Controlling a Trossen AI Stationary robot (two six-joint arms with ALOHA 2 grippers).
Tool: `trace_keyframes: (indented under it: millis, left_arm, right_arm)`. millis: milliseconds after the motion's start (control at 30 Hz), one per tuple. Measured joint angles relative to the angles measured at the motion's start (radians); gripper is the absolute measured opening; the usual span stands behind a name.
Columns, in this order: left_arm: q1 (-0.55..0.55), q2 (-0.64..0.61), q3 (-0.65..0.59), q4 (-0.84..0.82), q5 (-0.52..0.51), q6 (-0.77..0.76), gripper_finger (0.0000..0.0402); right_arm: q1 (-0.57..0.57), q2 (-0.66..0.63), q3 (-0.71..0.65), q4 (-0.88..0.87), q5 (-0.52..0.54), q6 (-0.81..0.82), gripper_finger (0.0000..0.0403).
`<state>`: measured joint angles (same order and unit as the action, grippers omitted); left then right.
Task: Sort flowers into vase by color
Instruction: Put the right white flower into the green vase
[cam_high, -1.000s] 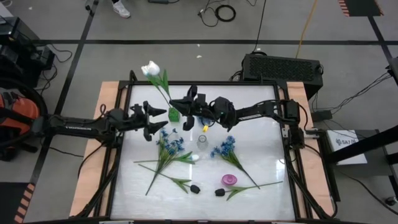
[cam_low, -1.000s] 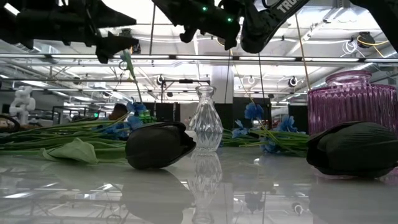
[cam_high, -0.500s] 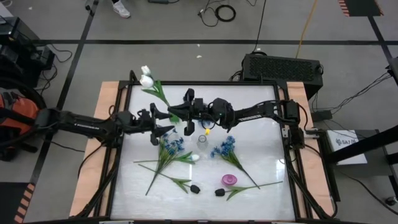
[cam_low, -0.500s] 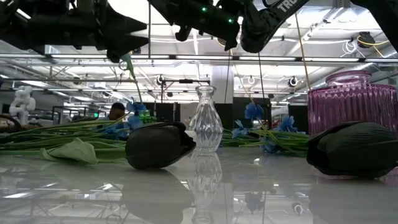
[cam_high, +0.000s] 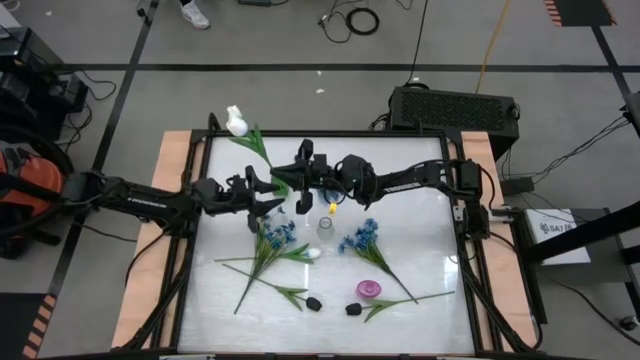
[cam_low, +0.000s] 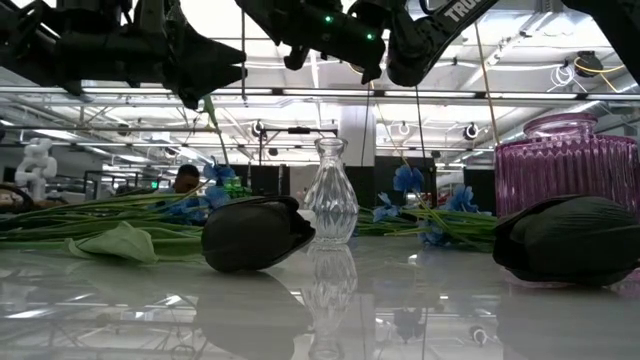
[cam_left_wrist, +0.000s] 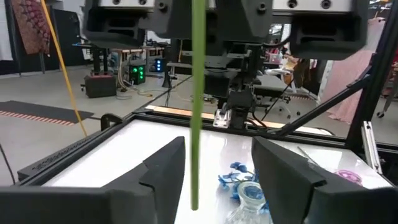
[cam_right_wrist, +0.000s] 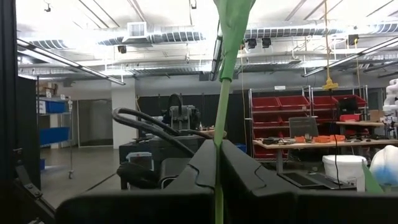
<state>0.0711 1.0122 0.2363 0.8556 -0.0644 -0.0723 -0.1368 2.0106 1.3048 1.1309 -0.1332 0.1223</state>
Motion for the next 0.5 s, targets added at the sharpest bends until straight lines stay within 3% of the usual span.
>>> trace_keyframes:
  millis: [233, 500]
  left_arm:
    - [0.029, 0.000, 0.000, 0.001, -0.011, -0.032, 0.0122]
    - [0.046, 0.000, 0.000, -0.017, -0.006, -0.027, 0.0015]
  right_arm:
    - [-0.002, 0.000, 0.000, 0.000, 0.001, 0.032, 0.0002]
    - [-0.006, -0.001, 0.000, -0.037, 0.003, 0.042, 0.0002]
